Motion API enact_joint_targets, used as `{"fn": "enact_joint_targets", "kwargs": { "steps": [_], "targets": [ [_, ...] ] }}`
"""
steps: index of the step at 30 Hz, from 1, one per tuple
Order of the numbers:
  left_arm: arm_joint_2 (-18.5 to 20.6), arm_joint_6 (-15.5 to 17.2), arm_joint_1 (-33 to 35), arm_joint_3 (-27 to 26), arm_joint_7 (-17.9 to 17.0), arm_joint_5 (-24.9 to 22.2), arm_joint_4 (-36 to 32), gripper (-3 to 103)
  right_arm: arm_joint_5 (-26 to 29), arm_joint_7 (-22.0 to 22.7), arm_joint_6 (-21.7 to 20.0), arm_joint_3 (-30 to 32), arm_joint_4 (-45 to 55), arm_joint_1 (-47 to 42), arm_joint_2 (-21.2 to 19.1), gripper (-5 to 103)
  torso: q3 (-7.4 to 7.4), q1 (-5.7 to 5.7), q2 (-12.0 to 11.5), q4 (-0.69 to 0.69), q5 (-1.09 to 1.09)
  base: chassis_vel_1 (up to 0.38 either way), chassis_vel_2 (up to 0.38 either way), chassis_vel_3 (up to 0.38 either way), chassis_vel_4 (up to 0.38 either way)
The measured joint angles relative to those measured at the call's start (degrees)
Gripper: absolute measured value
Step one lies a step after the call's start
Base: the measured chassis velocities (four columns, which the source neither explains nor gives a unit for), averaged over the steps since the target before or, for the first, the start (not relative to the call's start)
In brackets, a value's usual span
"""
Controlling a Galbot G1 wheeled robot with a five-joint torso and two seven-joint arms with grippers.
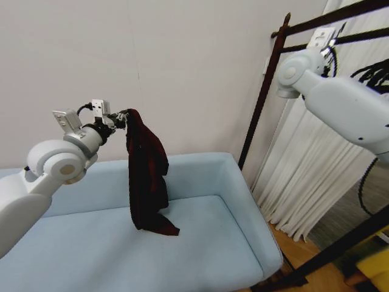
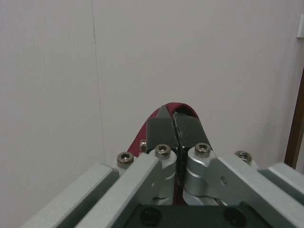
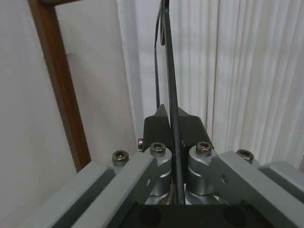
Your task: Pick up the clothes from the sofa and hang them on the clothes hanger.
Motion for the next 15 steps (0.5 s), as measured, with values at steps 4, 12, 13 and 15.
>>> {"fn": "enact_joint_targets", "kwargs": {
  "steps": [4,12,13,15],
  "targets": [
    [0.3,0.0,0.3,0.0,0.0,0.1,0.5,0,0.8,-1.3,-0.2,2.2,7.0,-3.8,-3.1,1,-0.01,-0.01,0.0,-0.02,0.01,0.000,0.000,0.000,0.000],
    [2.1,0.0,0.7,1.4,1.2,-0.1,2.1,0,0.4,-22.8,-2.4,9.0,23.8,-13.6,-12.1,1,-0.01,0.00,0.0,-0.02,0.01,0.000,0.000,0.000,0.000],
    [2.8,0.1,0.8,1.7,1.5,-0.1,2.5,0,0.5,-28.7,-3.3,11.7,26.7,-16.4,-13.9,1,0.00,-0.01,0.0,-0.02,0.01,0.000,0.000,0.000,0.000],
    [3.3,0.3,0.9,1.9,1.6,-0.1,2.8,0,0.7,-33.4,-3.8,14.3,28.7,-18.8,-15.3,1,0.00,-0.01,0.0,-0.01,0.00,0.000,0.000,0.000,0.000]
  ]
}}
